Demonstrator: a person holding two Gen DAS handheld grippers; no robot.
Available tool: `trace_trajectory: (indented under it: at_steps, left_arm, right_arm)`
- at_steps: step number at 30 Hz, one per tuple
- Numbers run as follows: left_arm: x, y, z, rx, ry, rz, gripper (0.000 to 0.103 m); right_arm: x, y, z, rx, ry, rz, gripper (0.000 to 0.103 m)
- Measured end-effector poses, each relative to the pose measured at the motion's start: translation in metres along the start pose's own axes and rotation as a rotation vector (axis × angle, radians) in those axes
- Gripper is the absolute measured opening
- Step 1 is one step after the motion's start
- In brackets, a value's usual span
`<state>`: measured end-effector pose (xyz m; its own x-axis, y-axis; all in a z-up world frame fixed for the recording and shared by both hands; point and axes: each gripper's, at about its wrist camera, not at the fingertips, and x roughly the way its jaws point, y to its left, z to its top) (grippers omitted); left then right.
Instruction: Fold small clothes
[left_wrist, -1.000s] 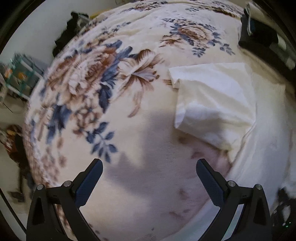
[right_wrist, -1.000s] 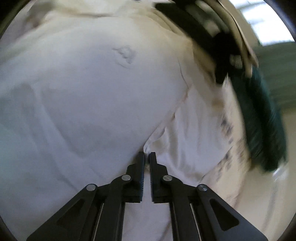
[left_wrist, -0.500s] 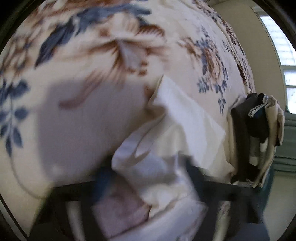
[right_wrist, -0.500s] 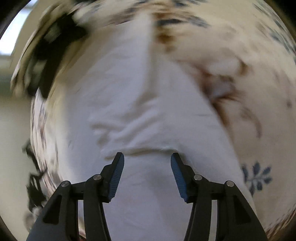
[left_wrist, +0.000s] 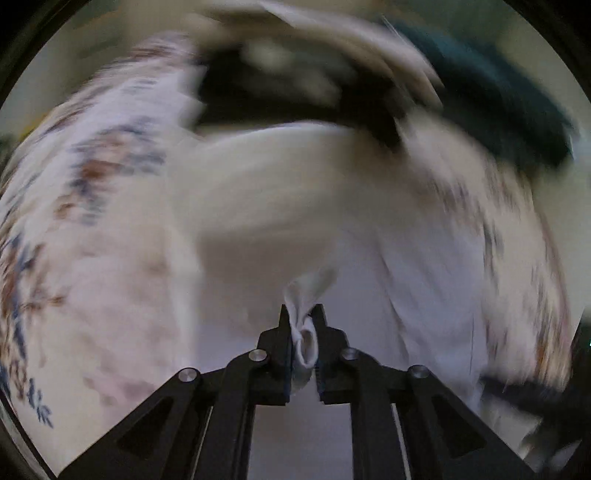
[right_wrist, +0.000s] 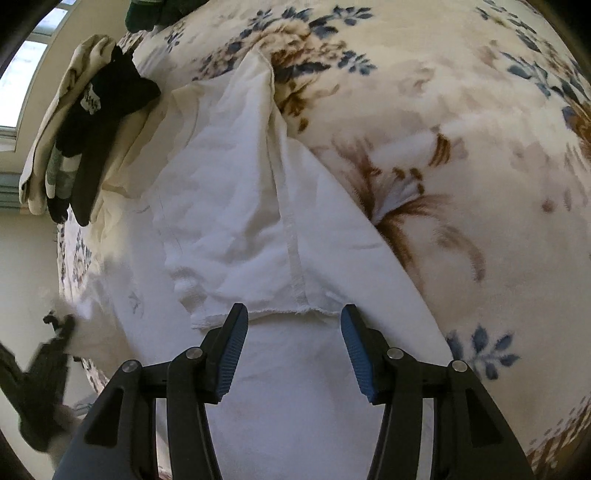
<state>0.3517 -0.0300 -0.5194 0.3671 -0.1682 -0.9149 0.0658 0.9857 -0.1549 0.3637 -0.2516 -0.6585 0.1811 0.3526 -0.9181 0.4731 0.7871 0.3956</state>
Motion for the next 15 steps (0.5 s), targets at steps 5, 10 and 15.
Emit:
trace_trajectory:
  at_steps: [5, 10, 15]
  left_arm:
    - [-0.004, -0.020, -0.038, 0.045, 0.050, 0.025, 0.041]
    - [-0.018, 0.029, -0.056, -0.027, 0.034, 0.101, 0.092]
    - [0.002, 0.072, -0.049, -0.083, 0.049, 0.204, 0.092]
  right_arm:
    - [-0.015, 0.005, 0.009, 0.000, 0.006, -0.016, 0.055]
    - [-0.023, 0.036, 0.024, -0.123, 0.043, 0.018, 0.055]
    - [0.011, 0.099, 0.048, -0.274, 0.136, 0.100, 0.055]
